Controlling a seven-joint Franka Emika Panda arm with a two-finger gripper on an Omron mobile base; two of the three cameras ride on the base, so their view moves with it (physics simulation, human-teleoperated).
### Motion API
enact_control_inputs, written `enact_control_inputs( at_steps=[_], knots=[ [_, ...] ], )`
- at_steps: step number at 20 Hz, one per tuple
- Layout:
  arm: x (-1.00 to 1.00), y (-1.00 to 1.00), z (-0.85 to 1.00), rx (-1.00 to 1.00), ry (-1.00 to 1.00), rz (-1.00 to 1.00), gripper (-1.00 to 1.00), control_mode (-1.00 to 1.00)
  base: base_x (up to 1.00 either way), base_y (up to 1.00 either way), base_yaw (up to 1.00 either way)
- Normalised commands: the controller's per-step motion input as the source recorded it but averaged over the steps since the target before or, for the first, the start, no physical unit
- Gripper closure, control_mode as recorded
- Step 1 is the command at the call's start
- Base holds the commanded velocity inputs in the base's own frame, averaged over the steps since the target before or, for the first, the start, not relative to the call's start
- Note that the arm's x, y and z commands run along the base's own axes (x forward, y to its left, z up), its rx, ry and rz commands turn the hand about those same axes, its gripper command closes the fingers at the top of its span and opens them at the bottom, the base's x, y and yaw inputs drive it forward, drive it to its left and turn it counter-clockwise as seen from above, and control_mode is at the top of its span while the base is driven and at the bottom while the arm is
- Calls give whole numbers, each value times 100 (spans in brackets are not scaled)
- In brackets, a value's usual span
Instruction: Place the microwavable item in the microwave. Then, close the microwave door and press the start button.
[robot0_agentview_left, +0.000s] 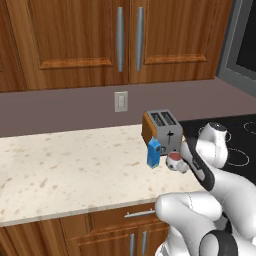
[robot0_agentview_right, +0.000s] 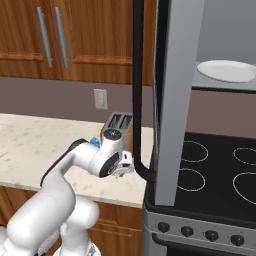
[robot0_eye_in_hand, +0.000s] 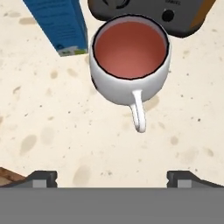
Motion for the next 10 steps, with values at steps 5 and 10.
enact_control_inputs(
  at_steps=[5,10],
  knots=[
    [12,0,-1,0,4,0,-100,-100,0,0,0],
    [7,0,-6,-1,0,0,-100,-100,0,0,0]
  ],
)
